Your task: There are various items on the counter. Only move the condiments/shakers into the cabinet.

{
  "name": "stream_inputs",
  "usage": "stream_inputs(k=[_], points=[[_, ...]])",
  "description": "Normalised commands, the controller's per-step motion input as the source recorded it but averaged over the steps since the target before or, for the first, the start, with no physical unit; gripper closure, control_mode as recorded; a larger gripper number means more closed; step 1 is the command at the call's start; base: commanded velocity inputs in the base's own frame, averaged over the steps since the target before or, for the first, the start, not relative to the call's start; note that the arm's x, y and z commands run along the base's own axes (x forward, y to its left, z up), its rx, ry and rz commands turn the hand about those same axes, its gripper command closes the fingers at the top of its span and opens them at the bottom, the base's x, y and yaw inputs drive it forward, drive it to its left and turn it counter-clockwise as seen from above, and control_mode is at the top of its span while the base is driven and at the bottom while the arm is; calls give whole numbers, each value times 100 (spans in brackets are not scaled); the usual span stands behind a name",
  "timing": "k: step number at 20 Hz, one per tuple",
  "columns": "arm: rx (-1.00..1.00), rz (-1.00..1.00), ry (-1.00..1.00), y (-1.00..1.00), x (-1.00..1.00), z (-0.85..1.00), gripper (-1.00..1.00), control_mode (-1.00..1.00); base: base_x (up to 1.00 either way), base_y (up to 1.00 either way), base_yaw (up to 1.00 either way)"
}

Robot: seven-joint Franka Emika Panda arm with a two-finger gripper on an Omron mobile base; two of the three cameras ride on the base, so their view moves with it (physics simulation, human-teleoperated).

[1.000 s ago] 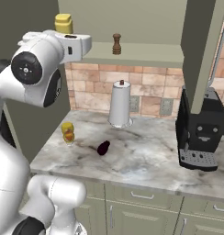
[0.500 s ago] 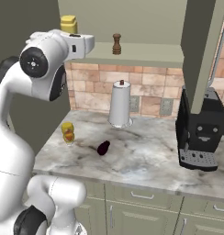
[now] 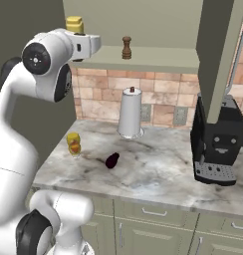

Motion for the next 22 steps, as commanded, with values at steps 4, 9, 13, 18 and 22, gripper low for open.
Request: stream_inputs(k=[4,9,13,18,22], points=[[-6,0,0,0,12,-25,100,-100,0,0,0],[-7,0,0,0,8,-35,100,-100,0,0,0],[-2,-3,0,0,32,-7,100,-100,0,0,0],[0,-7,1,0,49,0,100,-100,0,0,0],[0,-10,6,0,55,0,100,-100,0,0,0]])
